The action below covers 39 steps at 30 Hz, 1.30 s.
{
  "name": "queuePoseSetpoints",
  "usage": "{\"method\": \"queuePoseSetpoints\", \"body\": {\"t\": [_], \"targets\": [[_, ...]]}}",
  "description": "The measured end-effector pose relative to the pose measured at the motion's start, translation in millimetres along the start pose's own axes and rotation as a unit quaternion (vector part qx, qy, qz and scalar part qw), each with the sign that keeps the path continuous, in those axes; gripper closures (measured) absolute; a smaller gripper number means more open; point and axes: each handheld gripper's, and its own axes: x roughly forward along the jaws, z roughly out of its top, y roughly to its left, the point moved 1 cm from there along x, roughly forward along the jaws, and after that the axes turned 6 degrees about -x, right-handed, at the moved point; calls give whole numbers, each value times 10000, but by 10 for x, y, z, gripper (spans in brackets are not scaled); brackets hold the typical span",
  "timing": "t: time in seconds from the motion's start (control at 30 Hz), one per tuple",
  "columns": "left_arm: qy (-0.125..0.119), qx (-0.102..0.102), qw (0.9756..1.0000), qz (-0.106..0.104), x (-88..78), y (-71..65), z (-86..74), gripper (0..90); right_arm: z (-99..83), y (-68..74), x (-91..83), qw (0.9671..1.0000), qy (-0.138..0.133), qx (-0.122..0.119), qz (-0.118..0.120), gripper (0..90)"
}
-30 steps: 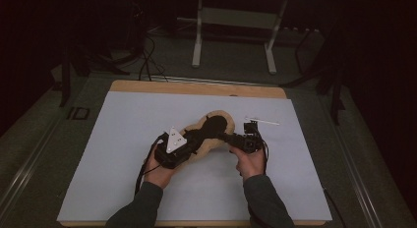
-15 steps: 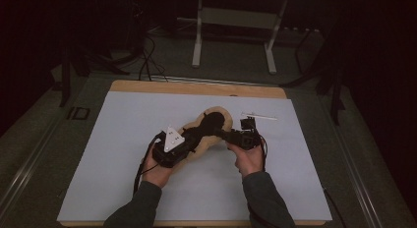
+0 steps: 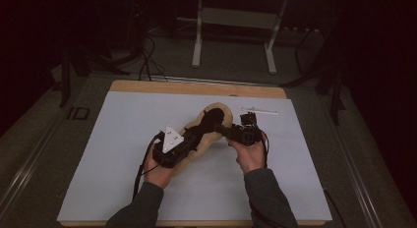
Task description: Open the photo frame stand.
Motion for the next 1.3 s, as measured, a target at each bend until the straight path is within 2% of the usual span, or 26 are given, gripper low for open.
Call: {"method": "queuePoseSetpoints", "body": {"t": [0.27, 0.3, 0.47, 0.63, 0.67, 0.7, 0.8, 0.87, 0.9, 0.97, 1.03, 1.13, 1.3], "targets": [[-69, 71, 9999, 63, -61, -1, -10, 765, 31, 72, -16, 9999, -18, -161, 10, 505], [-96, 94, 9998, 173, -88, -14, -16, 783, 31, 89, -22, 9998, -32, -186, 69, 504], [-158, -8, 9995, 256, -123, -4, -28, 812, 32, 126, -25, 9995, -12, -197, 262, 481], [-177, -62, 9995, 258, -127, -10, -39, 812, 36, 163, -8, 9993, 105, -256, 252, 442], [-176, -69, 9995, 256, -122, -14, -41, 811, 33, 161, 4, 9993, 146, -241, 249, 431], [-166, -76, 9995, 244, -115, -17, -42, 809, 26, 153, 33, 9991, 297, -159, 270, 405], [-149, -82, 9995, 247, -101, -32, -44, 809, 22, 152, 44, 9989, 350, -129, 268, 399], [-140, -74, 9996, 224, -96, -42, -50, 807, -9, 164, 103, 9976, 557, -34, 417, 395], [-140, -49, 9996, 251, -92, -54, -53, 806, -22, 181, 130, 9971, 607, -17, 464, 402], [-158, -96, 9995, 260, -98, -51, -54, 806, -49, 216, 183, 9970, 665, -39, 403, 423], [-186, -147, 9995, 232, -106, -38, -57, 804, -81, 224, 238, 9961, 730, 34, 502, 473], [-220, -195, 9994, 204, -125, -15, -57, 802, -98, 229, 269, 9960, 624, 134, 632, 541], [-299, -327, 9990, 110, -170, 36, -63, 796, -68, 282, 257, 9958, 579, 0, 716, 577]]}}
